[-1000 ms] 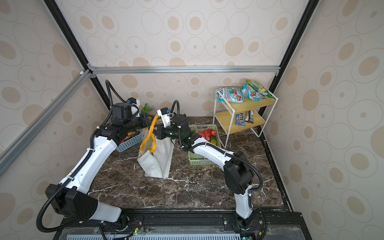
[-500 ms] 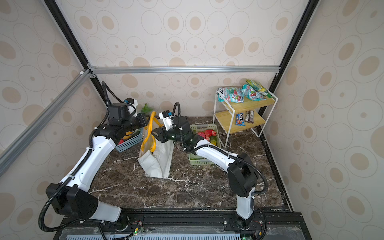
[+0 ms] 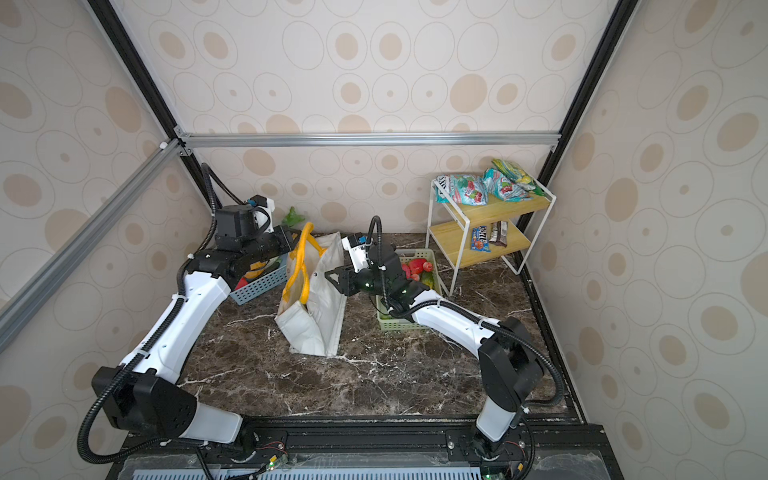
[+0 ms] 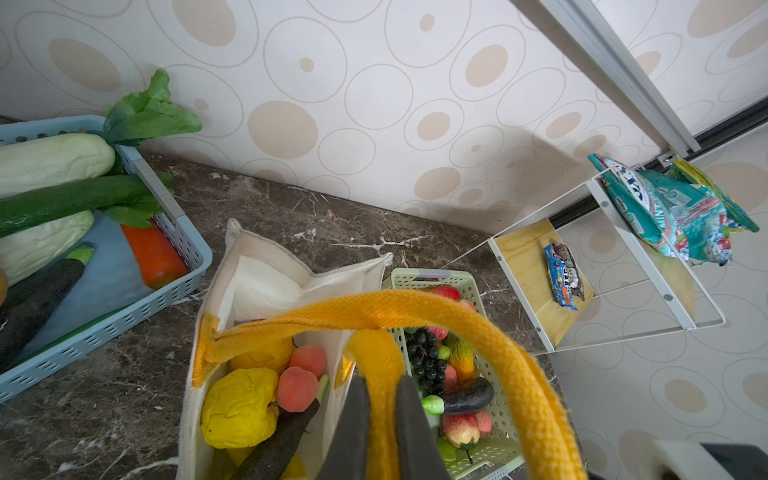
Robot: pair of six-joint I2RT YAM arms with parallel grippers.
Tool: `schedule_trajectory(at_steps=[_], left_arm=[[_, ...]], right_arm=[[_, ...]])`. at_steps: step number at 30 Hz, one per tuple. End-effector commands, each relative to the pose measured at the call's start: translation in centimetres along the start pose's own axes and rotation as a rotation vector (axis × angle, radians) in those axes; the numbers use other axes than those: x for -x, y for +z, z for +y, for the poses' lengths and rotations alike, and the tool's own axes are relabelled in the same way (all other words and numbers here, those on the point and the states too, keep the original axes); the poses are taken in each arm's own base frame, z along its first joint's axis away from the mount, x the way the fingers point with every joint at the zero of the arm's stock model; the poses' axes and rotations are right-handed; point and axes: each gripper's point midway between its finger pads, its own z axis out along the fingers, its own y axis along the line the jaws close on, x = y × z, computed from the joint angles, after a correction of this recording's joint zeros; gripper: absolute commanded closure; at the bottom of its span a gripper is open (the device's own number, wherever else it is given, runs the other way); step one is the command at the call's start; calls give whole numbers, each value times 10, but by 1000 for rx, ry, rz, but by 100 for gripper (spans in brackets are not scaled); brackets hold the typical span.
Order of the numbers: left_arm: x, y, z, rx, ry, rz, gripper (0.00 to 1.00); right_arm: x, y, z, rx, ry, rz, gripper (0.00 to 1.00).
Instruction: Place the food into the grocery bag and tie it
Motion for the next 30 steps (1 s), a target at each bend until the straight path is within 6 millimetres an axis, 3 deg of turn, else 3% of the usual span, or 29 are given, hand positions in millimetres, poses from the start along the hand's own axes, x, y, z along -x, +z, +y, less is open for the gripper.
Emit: schedule_trajectory(at_steps=[1,6,13,17,30], left_arm=[[18,-10,-11,-32,9,-57,92],[18,-11,-11,-35,6,-54,92],[17,-10,-16,-60,-2,-45,92],[17,-10,-16,-62,-4,-46,93],[17,-15,-20,-73,-11,-47,94]], right_arm=[[-2,15,17,106,-42,11,56],[-14,33,46,319,-111,-18,48],[-10,36,83,547,-196,-87,41],[-13,40,94,578,-243,-83,38],[8,74,76,480,-216,-143,35]])
